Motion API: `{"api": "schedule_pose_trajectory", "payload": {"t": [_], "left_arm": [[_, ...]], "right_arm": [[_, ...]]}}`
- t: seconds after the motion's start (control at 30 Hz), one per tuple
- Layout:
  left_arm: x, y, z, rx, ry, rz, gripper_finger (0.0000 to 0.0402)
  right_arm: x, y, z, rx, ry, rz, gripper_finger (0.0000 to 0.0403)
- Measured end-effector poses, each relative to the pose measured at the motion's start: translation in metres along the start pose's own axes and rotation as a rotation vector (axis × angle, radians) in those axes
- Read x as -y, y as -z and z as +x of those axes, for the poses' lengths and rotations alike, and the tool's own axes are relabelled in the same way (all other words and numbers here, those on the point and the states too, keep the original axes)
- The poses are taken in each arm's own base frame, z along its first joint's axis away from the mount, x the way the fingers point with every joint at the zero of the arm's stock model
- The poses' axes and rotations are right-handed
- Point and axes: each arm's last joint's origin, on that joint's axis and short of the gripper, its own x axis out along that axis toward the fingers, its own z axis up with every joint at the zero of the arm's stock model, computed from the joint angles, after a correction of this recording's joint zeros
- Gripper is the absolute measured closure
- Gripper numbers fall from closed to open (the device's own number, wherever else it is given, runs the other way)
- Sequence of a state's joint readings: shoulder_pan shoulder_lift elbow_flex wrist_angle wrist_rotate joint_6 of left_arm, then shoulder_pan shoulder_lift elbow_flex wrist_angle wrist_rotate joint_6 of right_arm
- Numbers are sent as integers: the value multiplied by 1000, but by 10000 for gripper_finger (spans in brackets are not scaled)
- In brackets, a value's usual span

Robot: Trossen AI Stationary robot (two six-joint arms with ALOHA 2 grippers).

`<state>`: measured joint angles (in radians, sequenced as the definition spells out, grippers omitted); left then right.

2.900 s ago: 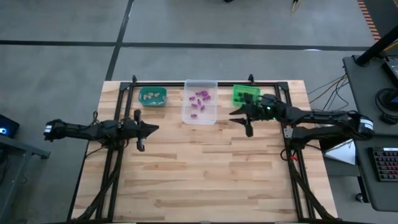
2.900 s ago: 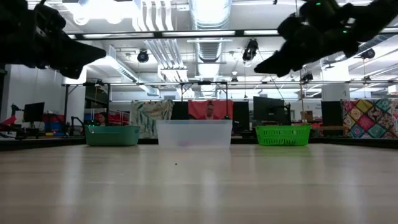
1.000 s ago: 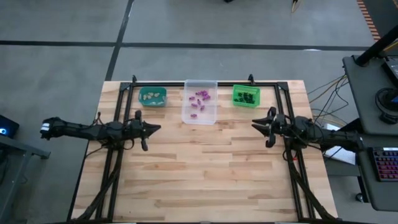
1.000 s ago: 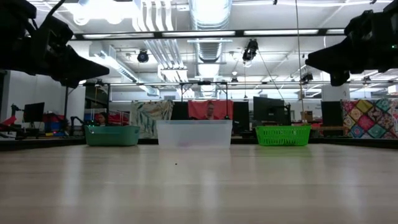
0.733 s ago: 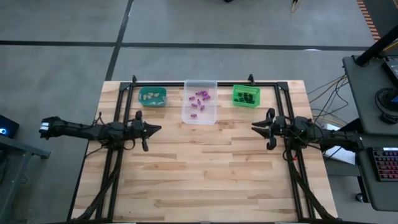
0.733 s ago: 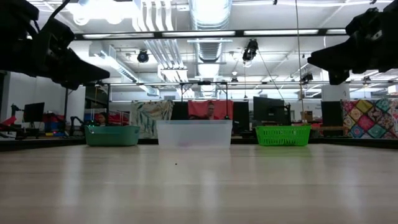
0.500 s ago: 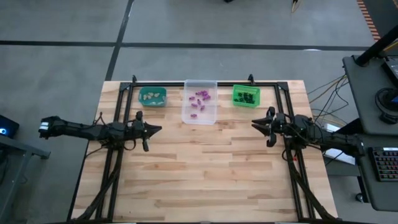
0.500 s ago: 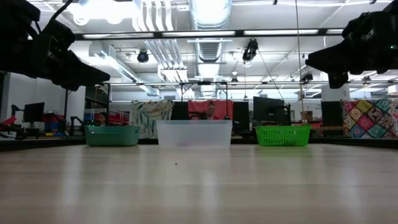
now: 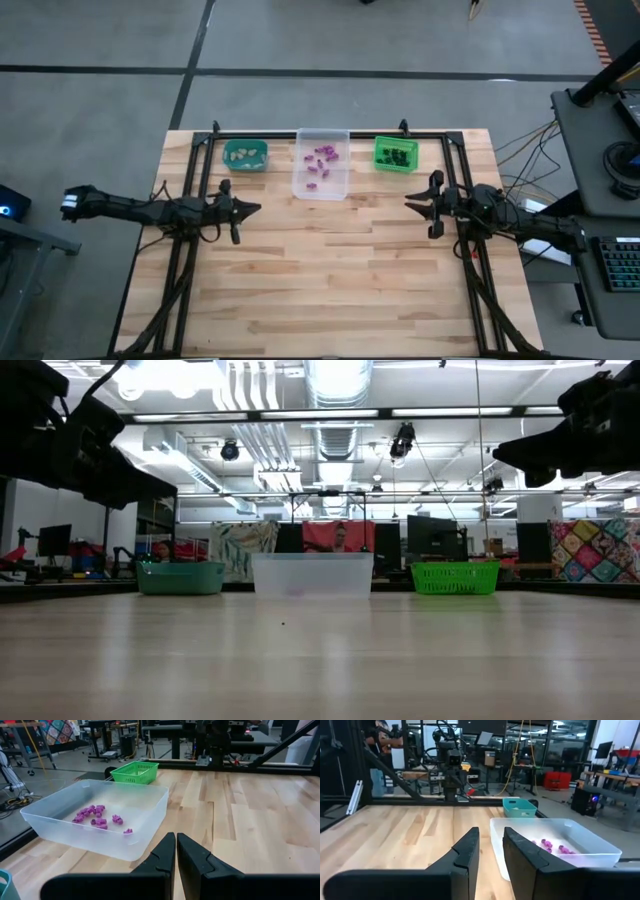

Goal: Sort Halloween decoration
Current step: Return to Home Position

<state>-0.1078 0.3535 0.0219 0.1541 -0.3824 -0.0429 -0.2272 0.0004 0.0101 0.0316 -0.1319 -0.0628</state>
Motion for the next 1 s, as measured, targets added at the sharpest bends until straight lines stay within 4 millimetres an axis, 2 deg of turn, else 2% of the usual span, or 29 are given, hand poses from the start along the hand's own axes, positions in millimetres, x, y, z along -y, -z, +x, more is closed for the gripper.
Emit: {"api": "schedule_pose_trajectory", "payload": {"t": [0.5, 1.0], "left_arm": [[0, 2, 1, -19, -1, 8, 402], [1, 2, 2, -25, -2, 10, 402]], "right_arm": [[0, 2, 2, -24, -1, 40, 312], [0, 2, 2, -23, 0, 40, 327]]}}
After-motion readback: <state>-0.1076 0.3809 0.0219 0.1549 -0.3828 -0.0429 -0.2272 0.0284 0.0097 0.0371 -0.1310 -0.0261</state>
